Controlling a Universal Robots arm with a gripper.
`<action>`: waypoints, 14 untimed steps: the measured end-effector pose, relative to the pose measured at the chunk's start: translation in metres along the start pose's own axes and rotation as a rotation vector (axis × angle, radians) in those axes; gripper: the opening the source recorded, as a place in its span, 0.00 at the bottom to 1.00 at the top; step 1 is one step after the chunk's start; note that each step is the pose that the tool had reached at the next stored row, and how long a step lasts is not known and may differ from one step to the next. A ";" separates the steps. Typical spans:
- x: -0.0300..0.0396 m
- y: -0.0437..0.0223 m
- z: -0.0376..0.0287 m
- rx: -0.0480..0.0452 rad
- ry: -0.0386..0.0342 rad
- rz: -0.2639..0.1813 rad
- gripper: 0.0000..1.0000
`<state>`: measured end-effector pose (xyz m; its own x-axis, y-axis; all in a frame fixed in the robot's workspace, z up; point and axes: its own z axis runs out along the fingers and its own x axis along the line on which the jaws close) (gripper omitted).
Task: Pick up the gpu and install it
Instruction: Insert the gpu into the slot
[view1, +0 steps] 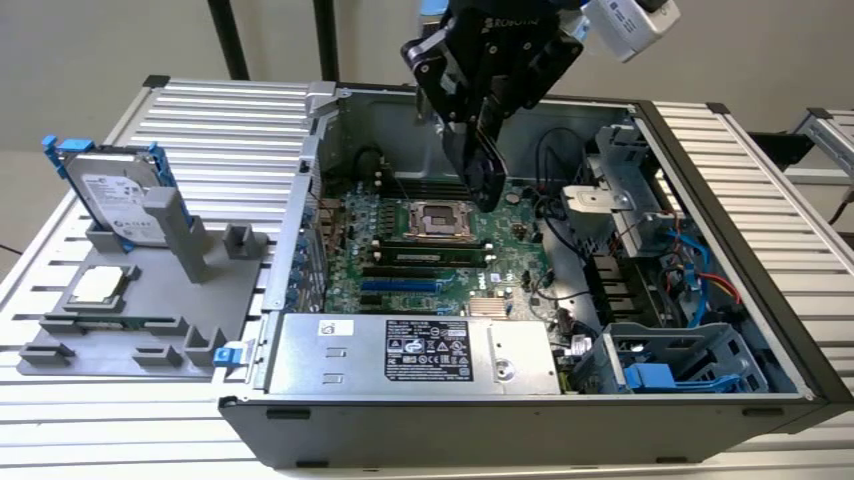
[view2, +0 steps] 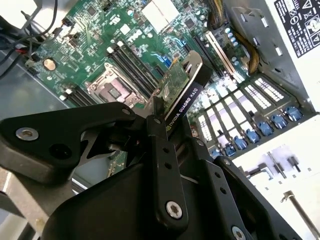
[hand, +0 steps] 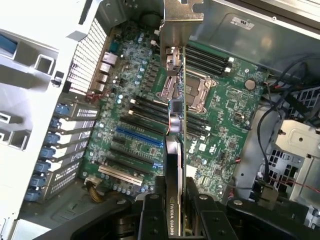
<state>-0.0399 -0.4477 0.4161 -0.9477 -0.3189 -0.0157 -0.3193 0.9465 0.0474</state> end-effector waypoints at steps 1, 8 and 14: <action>0.0000 0.0000 0.0000 -0.0001 0.0005 -0.009 0.00; 0.0000 0.0000 0.0000 -0.0011 0.0035 -0.073 0.00; 0.0000 0.0000 0.0000 -0.0020 0.0063 -0.131 0.00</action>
<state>-0.0399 -0.4477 0.4161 -0.8977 -0.4404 -0.0156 -0.4406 0.8964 0.0474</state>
